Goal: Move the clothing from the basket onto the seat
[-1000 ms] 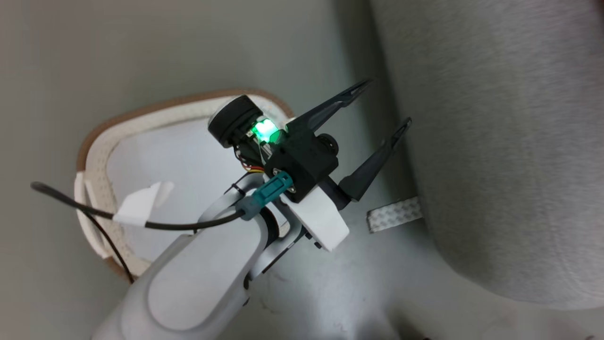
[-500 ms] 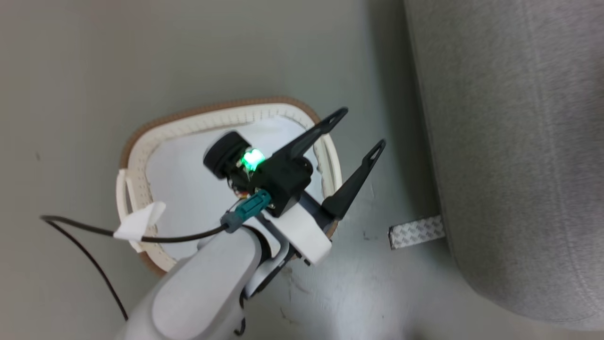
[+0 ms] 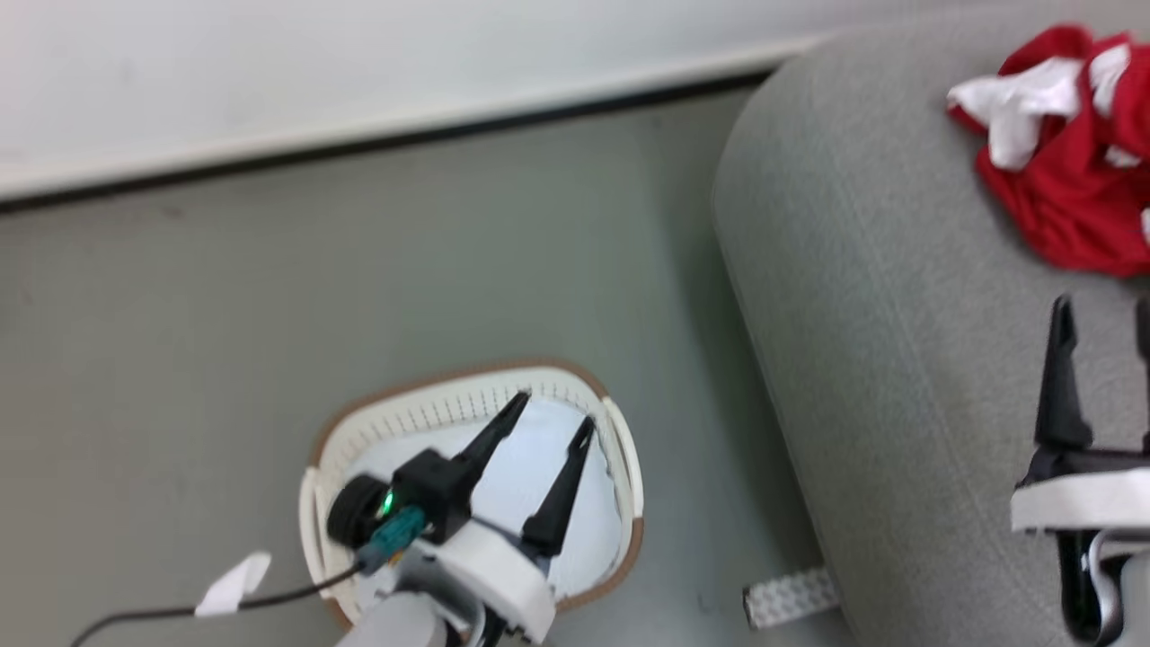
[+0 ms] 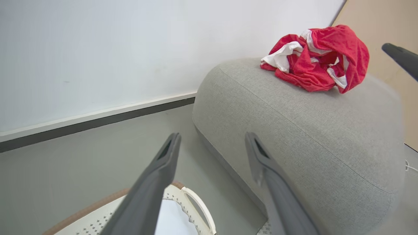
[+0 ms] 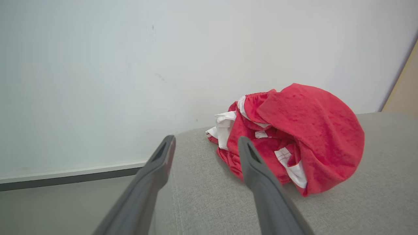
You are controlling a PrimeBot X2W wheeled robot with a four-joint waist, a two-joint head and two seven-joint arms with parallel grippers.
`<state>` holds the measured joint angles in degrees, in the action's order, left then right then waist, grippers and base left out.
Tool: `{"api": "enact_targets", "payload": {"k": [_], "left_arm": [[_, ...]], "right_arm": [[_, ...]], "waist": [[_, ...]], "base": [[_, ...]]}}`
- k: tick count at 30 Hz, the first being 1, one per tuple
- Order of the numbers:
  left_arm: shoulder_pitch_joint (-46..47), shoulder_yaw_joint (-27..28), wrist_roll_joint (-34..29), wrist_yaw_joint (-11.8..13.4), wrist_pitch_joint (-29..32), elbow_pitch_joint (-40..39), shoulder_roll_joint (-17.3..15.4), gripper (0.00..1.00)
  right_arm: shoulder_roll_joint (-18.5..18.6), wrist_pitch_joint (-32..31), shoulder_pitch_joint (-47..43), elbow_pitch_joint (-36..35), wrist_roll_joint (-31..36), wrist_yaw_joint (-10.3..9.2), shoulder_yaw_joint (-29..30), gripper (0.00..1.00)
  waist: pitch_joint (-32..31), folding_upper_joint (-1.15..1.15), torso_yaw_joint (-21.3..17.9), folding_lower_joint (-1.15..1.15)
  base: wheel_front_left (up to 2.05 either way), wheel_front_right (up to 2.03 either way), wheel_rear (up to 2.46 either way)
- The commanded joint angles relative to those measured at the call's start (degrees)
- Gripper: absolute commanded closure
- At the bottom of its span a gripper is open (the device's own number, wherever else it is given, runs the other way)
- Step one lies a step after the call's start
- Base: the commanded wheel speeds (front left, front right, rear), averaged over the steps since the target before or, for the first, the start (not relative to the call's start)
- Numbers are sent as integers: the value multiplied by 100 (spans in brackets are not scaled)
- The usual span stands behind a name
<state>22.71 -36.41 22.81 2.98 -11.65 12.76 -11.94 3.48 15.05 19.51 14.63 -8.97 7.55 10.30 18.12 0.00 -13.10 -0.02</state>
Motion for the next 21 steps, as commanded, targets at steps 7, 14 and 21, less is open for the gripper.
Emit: {"api": "enact_targets", "payload": {"k": [7, 14, 21], "left_arm": [[-1038, 320, 179, 454, -268, 227, -174, 0], [-1871, 813, 85, 874, -353, 67, -280, 0], [-2524, 1526, -87, 925, -349, -263, -227, 0]], "right_arm": [[-18, 9, -1088, -348, 464, -13, -338, 0], [-54, 9, -1839, -391, 616, -13, -588, 0], [-50, 9, -2142, -177, 504, -13, -925, 0]], "waist": [[-1499, 0, 358, 2], [-1910, 0, 598, 2], [-2140, 0, 833, 2]], "base": [[0, 0, 0], [0, 0, 0], [0, 0, 0]]}}
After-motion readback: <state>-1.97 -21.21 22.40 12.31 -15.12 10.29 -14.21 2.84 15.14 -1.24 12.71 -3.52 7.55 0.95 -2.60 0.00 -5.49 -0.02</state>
